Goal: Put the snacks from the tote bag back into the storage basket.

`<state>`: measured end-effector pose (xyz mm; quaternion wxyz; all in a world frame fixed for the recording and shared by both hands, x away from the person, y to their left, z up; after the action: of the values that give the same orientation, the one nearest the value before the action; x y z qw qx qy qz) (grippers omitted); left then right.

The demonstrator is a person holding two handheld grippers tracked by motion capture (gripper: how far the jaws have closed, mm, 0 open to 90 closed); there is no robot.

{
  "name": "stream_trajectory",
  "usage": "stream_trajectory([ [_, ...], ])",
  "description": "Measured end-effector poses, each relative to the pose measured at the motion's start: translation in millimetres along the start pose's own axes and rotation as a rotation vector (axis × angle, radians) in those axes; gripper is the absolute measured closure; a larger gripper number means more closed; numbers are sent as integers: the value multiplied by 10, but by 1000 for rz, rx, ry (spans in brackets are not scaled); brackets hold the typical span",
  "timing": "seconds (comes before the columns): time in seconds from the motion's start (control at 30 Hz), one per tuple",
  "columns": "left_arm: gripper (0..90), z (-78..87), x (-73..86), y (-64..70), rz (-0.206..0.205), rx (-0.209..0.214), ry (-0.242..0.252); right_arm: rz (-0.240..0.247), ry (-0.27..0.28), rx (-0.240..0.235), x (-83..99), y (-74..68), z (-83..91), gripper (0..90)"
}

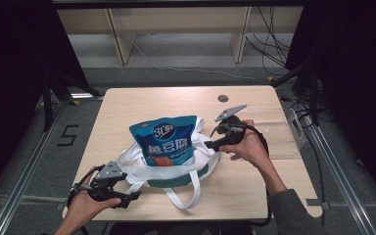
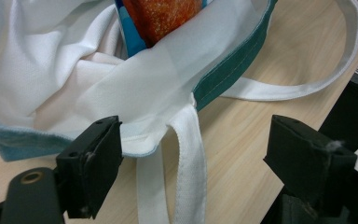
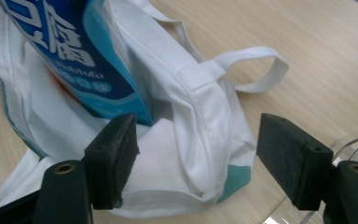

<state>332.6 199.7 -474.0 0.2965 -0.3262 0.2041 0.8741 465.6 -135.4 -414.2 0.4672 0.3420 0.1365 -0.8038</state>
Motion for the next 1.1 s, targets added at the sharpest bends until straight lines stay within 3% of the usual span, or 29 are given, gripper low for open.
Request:
stream_trajectory([
  [0.03, 190, 0, 11, 19, 27, 0, 14, 23, -9, -14, -17, -1, 39, 291],
  [0.13, 197, 31, 29, -22, -2, -36, 1, 64, 10, 0, -88, -27, 110, 278],
  [0.2, 197, 38, 40, -49, -21, -45, -8, 78, 4, -65, -167, -101, 176, 279],
  [0.23, 197, 27, 46, -41, -2, -42, 1, 78, 4, -65, -167, -101, 176, 279],
  [0.3, 202, 29, 44, -42, -31, -40, 1, 96, -10, -48, -234, -134, 201, 279],
  [0.33, 205, 21, 52, -31, -9, -37, -2, 122, -16, -56, -276, -142, 217, 283],
  [0.5, 203, 7, 70, -38, -7, -25, -17, 154, -27, -76, -507, -188, 284, 287],
  [0.63, 203, 9, 68, -63, -24, -40, -18, 198, -32, -82, -675, -187, 336, 298],
  [0.7, 204, 2, 75, -50, 5, -33, -16, 230, -39, -86, -747, -186, 347, 302],
  [0.77, 204, -2, 78, -52, 5, -33, -18, 226, -46, -94, -814, -198, 353, 304],
  [0.8, 204, -3, 80, -50, 2, -31, -24, 250, -53, -96, -854, -187, 360, 306],
  [0.87, 204, -1, 79, -57, -28, -40, -33, 266, -68, -99, -924, -192, 362, 306],
  [0.9, 204, -11, 83, -54, -17, -47, -32, 296, -75, -105, -990, -196, 349, 306],
  [1.1, 204, -18, 83, -44, -19, -46, -35, 328, -94, -113, -1146, -233, 312, 294],
])
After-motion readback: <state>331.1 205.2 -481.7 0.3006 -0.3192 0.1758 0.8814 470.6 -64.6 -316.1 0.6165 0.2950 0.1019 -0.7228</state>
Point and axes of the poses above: each handheld gripper's, and its own axes: z roughly backward along the jaws, x roughly out of its underside, y roughly to its right, the point moved 4 cm from there along -z, roughly forward along the jaws, and after that the axes turned 9 degrees about z, right-handed, at the moved point
